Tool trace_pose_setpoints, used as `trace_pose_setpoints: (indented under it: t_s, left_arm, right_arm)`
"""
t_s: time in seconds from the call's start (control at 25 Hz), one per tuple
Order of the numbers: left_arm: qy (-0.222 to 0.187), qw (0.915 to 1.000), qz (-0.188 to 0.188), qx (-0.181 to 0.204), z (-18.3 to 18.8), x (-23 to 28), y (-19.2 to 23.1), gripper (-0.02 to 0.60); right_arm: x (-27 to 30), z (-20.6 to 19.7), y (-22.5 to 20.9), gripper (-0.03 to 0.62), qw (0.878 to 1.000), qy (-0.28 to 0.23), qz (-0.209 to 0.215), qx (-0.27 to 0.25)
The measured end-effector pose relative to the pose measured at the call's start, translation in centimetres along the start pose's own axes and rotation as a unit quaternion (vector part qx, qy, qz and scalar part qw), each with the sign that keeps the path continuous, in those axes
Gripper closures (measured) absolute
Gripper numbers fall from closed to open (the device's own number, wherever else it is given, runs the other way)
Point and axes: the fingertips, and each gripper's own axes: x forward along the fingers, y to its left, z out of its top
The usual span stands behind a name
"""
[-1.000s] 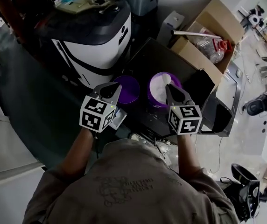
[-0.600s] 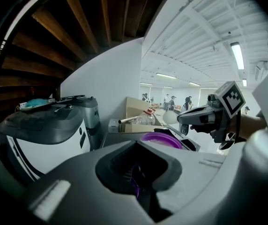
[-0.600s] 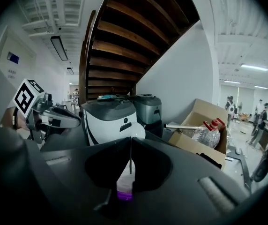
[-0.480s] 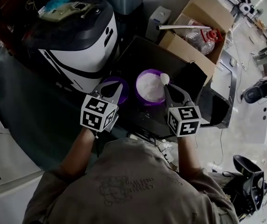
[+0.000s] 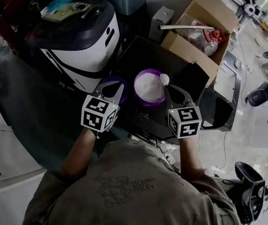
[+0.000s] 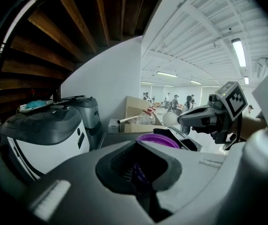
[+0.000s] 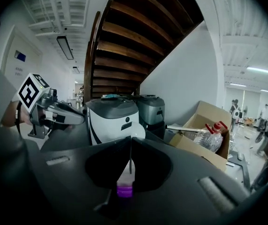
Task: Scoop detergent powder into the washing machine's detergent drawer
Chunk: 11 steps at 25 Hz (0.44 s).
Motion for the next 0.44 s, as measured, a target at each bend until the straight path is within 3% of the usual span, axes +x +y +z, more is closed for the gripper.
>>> trace_pose_setpoints:
  t_s: [0.44]
  left_arm:
    - [-0.002, 0.9998, 0.017, -0.009, 0.38, 0.44, -1.06, 0.581]
  right_arm:
    - [0.16, -0.87, -0.76, 0.560, 1.000, 0.000, 0.030, -0.003]
